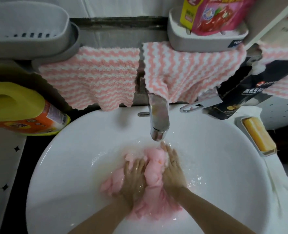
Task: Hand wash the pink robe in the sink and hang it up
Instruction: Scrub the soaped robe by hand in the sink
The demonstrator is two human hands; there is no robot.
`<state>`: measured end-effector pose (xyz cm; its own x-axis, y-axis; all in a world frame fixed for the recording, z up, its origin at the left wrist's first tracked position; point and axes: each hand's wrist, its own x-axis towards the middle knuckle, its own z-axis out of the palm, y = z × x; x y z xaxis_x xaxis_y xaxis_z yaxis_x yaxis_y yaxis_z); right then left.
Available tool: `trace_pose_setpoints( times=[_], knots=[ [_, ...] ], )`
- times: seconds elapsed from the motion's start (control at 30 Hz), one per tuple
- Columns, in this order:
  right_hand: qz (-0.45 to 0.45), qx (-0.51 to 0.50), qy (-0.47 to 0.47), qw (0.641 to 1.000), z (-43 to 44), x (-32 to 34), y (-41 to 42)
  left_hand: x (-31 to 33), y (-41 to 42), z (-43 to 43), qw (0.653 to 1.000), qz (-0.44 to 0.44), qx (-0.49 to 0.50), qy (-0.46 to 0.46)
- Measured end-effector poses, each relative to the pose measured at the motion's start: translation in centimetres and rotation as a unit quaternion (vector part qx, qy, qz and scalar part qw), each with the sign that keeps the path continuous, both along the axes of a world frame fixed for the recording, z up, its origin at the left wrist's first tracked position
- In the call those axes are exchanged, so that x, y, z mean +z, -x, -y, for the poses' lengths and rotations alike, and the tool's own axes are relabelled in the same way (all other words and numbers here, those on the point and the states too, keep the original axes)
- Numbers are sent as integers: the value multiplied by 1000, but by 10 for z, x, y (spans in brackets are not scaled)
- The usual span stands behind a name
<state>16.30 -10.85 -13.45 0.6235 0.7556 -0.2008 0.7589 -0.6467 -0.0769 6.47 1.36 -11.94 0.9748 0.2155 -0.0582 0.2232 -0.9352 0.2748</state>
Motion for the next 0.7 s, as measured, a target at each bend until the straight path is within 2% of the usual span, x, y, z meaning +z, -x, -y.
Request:
trace_pose_setpoints(
  times=[0.03, 0.1, 0.17, 0.2, 0.23, 0.27, 0.3, 0.37, 0.4, 0.43, 0.5, 0.53, 0.6, 0.63, 0.7],
  knots=[
    [-7, 5, -6, 1000, -1, 1, -1, 4, -3, -1, 1000, -11, -1, 29],
    [-73, -55, -133, 987, -1, 8, 0, 15, -1, -12, 995, -47, 10, 90],
    [-177, -189, -282, 924, -1, 29, 0, 26, -1, -35, 986, -28, 49, 156],
    [-248, -267, -347, 864, -5, 42, 0, 33, -1, -47, 978, 3, 82, 191],
    [-277, -307, -367, 833, -14, 53, 0, 36, -1, -54, 967, 33, 137, 213],
    [-276, -307, -353, 840, -23, 62, -2, 38, -3, -56, 967, 27, 178, 182],
    [-261, -269, -304, 876, -31, 65, -4, 41, -4, -53, 967, -7, 199, 157],
    [-268, -216, -189, 920, -50, 72, 1, 43, -6, -35, 954, -55, 223, 190],
    [-283, -234, -174, 914, -56, 77, 0, 51, -9, -27, 947, -54, 227, 220],
    [-320, -259, -193, 890, -57, 81, -2, 60, -11, -23, 937, -27, 242, 249],
    [-396, -295, -237, 837, -45, 93, -2, 70, -7, -24, 948, 17, 230, 219],
    [-398, -292, -246, 834, -37, 100, 1, 75, -3, -23, 948, 26, 226, 223],
    [-306, -219, -262, 889, -17, 101, 18, 82, 15, -13, 950, 36, 195, 241],
    [-233, -165, -264, 921, -7, 95, 29, 76, 26, -8, 969, 24, 163, 183],
    [-146, -65, -194, 968, 9, 69, 47, 49, 47, 0, 989, -19, 116, 93]
  ],
)
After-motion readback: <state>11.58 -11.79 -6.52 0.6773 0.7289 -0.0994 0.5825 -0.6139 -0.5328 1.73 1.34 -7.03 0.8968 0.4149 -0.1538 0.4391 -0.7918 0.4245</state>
